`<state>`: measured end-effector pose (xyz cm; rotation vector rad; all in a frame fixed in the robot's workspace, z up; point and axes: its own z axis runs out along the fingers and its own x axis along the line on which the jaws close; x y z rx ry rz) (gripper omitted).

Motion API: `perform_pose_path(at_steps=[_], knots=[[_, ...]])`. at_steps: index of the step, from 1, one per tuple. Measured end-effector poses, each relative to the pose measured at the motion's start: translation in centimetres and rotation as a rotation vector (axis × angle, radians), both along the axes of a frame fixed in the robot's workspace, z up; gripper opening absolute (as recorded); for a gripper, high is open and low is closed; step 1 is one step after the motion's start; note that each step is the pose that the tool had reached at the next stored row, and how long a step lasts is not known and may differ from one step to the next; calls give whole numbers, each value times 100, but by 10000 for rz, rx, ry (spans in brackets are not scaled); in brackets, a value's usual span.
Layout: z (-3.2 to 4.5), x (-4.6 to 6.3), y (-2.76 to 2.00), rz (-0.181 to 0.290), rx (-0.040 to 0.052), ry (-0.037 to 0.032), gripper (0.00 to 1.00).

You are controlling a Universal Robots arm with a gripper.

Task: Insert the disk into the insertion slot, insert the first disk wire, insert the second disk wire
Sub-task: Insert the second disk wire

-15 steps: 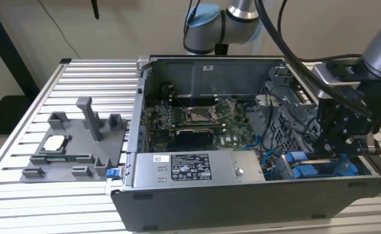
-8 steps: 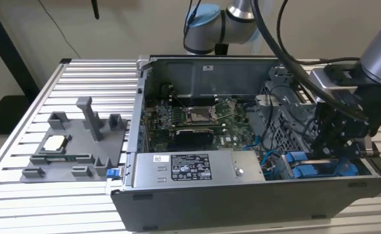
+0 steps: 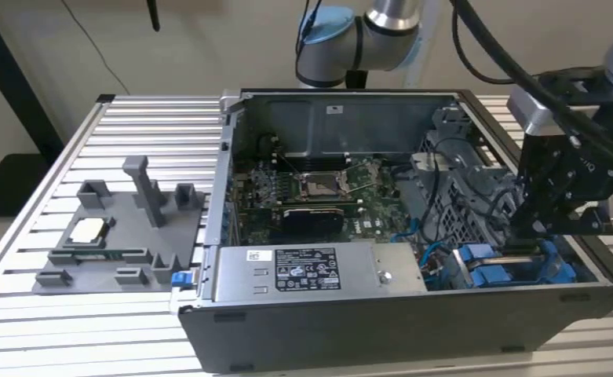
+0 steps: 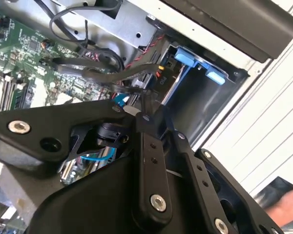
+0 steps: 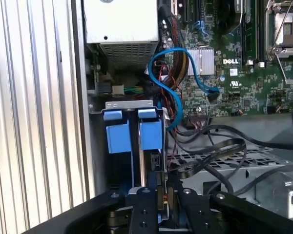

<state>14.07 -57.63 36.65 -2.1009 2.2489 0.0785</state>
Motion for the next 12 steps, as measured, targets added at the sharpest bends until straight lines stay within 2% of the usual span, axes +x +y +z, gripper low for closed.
perform_pose_path(at_steps=[3,6,12], knots=[[135,-2,0,-1,1,0,24],[215,-3,0,0,2,0,24],[221,-3,0,-1,2,0,24]])
